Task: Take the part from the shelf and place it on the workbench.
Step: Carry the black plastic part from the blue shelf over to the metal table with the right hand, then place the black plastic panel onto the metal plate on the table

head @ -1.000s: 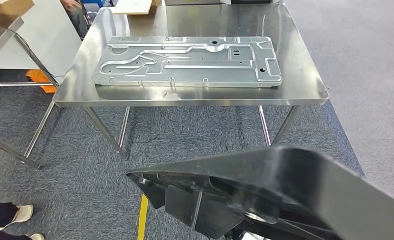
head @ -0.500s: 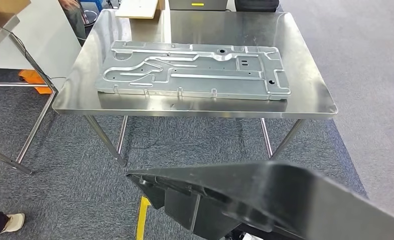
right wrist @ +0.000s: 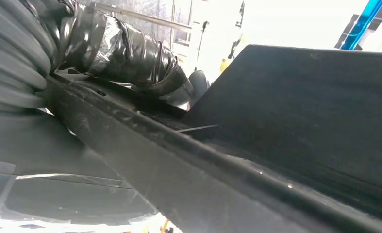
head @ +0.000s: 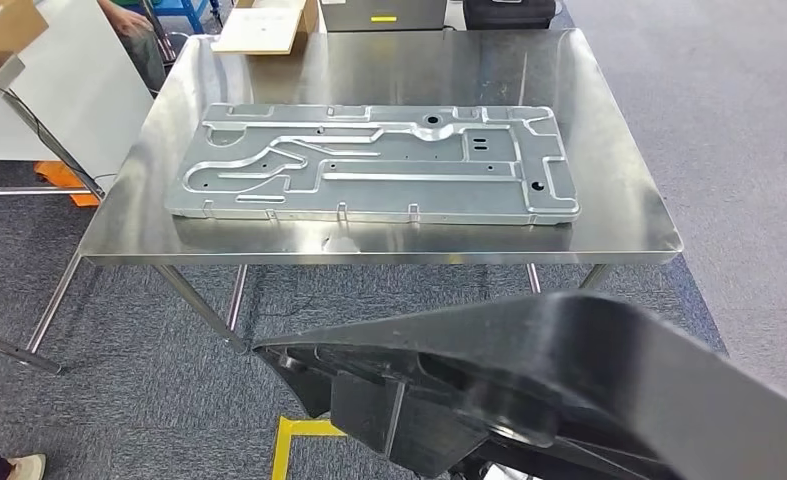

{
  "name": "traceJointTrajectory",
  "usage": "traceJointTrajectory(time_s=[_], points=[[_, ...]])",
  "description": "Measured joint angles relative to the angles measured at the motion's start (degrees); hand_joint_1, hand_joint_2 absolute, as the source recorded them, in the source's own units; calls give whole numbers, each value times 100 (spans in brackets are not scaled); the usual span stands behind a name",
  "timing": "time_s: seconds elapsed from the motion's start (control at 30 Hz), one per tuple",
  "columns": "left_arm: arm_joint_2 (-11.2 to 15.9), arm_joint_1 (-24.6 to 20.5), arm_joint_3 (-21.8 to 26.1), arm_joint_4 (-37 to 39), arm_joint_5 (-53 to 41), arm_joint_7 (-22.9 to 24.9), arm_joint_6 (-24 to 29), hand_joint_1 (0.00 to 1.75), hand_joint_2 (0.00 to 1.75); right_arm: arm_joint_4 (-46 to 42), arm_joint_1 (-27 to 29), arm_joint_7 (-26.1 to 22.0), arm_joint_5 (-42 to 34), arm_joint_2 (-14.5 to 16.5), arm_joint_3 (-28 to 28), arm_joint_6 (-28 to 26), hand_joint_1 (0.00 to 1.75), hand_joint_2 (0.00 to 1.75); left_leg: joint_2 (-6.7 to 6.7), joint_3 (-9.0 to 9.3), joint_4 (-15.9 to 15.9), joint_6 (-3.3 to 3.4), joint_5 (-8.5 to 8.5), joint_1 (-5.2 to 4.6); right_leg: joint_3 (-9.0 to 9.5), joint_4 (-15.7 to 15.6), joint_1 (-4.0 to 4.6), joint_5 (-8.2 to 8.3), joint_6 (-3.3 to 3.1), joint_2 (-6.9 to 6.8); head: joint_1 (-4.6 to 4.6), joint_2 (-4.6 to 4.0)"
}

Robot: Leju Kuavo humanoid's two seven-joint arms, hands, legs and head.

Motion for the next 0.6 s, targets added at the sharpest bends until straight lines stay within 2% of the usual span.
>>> traceJointTrajectory(time_s=[0.03, 0.07, 0.1, 0.13, 0.17, 0.2, 0.27, 0.3, 0.33, 0.37, 0.43, 0.47, 0.5, 0.53, 0.57, 0.6], points=[[1, 8, 0, 0, -1, 0, 0, 0, 0, 1, 1, 0, 0, 0, 0, 0, 175, 175, 0, -28, -218, 12, 308, 0, 103, 0, 0, -74, 11, 8, -1, 0], [2, 13, 0, 0, 0, 0, 0, 0, 0, 1, 0, 0, 0, 0, 0, 1, 175, 175, 2, 20, -590, 34, 661, -1, 214, 0, -1, -155, 27, 12, 0, 0], [3, 16, 0, 1, -1, 1, 0, 0, 0, 2, -2, 1, 1, -1, 0, 1, 175, 175, 2, 105, -909, 59, 915, -18, 303, -7, 7, -229, 53, 14, 1, 0], [3, 17, 0, 2, 0, 0, -1, 0, 0, 3, -6, 1, 3, -1, 0, 2, 175, 175, 3, 207, -1180, 91, 1048, -36, 367, -14, 14, -290, 86, 19, 0, 0], [3, 16, 0, 3, 0, 1, -1, 0, 0, 4, -10, 2, 5, -1, 0, 2, 175, 175, 2, 281, -1340, 126, 1043, -55, 396, -23, 20, -331, 118, 20, 1, 0], [2, 14, 0, 4, 0, 1, -1, 0, 0, 6, -14, 3, 8, -1, 0, 2, 175, 175, -1, 332, -1395, 159, 962, -72, 405, -30, 29, -343, 152, 21, 0, 0], [1, 13, 1, 4, 0, 1, 1, 0, 0, 6, -21, 5, 13, -1, 0, 1, 175, 175, -13, 418, -1529, 233, 866, -56, 393, 28, 26, -327, 209, 14, 1, 0], [0, 16, 1, 4, 0, 1, 1, 0, 0, 6, -25, 5, 14, -1, 0, 2, 175, 175, -17, 466, -1569, 269, 848, -43, 344, 151, 22, -321, 236, 9, 1, 0], [-1, 17, 2, 4, -1, 1, 2, 0, 0, 5, -33, 4, 16, -1, 0, 2, 175, 175, -22, 527, -1605, 305, 828, -31, 221, 378, 15, -355, 259, 6, 2, 0], [-2, 16, 2, 4, -1, 0, 2, 0, 0, 5, -38, 3, 16, -1, 0, 1, 175, 175, -21, 583, -1634, 334, 801, -25, 24, 704, 7, -441, 278, 4, 2, 0], [-2, 13, 2, 4, -1, -1, 2, 0, 0, 7, -42, 3, 17, -3, 0, -1, 175, 175, -22, 683, -1651, 368, 721, -27, -493, 1416, 2, -715, 310, 3, 1, 0], [-2, 15, 2, 4, -1, -1, 2, 0, 0, 8, -40, 4, 17, -4, 0, -2, 175, 175, -25, 741, -1651, 369, 669, -29, -716, 1640, 1, -804, 319, 3, 1, 0], [-2, 19, 2, 4, -1, -1, 2, 0, 0, 9, -38, 4, 17, -5, 0, -2, 175, 175, -30, 814, -1651, 365, 612, -29, -859, 1694, 0, -791, 319, 2, 1, 0], [-2, 22, 2, 4, -1, -1, 2, 0, 0, 9, -37, 4, 17, -6, 0, -2, 175, 175, -36, 904, -1652, 357, 550, -31, -913, 1560, 1, -649, 311, 2, 1, 0], [-3, 22, 2, 4, -1, -1, 2, 0, 0, 9, -37, 3, 17, -7, 0, -2, 175, 175, -40, 1003, -1653, 349, 482, -33, -888, 1266, 5, -385, 289, 2, 1, 0], [-8, 28, 2, 5, -1, -1, 2, 0, 0, 10, -37, 3, 17, -7, 0, -2, 175, 175, -43, 1081, -1658, 338, 412, -34, -837, 891, 18, -23, 252, -1, 2, 0]])
